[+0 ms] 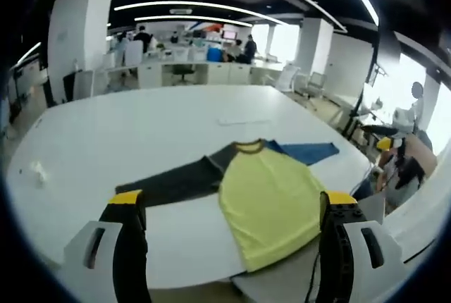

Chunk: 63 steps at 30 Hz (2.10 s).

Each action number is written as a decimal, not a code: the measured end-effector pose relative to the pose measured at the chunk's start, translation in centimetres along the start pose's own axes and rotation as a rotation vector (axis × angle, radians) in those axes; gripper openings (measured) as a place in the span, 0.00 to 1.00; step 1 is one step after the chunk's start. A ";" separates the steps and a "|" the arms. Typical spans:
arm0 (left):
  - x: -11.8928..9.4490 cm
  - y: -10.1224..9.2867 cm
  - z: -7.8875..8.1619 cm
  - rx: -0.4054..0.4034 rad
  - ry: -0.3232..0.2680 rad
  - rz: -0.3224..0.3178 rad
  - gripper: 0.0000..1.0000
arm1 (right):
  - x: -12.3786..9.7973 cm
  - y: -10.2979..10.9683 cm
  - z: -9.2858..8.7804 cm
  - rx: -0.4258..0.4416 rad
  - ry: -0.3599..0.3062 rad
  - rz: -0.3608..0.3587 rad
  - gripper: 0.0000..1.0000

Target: Fold the garment on the visible template until the final outline fits inside the template.

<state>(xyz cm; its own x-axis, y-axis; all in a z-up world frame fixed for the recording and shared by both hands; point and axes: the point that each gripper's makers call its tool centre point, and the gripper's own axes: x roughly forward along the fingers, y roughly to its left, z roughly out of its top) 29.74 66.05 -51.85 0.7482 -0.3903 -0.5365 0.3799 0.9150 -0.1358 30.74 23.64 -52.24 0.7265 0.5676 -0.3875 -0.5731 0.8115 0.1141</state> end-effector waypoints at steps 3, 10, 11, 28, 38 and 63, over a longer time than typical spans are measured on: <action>0.0 0.1 -0.1 -0.002 0.004 0.001 1.00 | 0.0 -0.1 -0.2 0.007 0.002 -0.001 1.00; 0.2 0.0 0.2 0.017 0.015 -0.002 1.00 | 0.7 0.3 -1.4 0.006 0.036 0.010 1.00; 0.3 0.0 0.2 0.016 0.016 -0.005 1.00 | 0.8 0.4 -1.6 0.009 0.036 0.013 1.00; 3.0 -1.5 1.8 0.018 -0.008 -0.074 0.99 | 3.4 2.0 -3.6 0.056 0.087 0.085 1.00; 3.3 -1.2 1.3 0.025 -0.005 -0.060 0.99 | 2.4 -0.2 -4.8 0.076 0.092 0.034 1.00; 6.4 -0.2 -1.1 -0.020 0.097 -0.033 0.99 | 3.0 -10.1 -8.8 0.106 0.225 -0.122 0.93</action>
<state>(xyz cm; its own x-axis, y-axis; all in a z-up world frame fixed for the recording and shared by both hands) 33.84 63.44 -56.13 0.6790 -0.4092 -0.6096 0.3919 0.9041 -0.1704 35.39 15.96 -62.58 0.6784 0.4296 -0.5960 -0.4351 0.8886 0.1453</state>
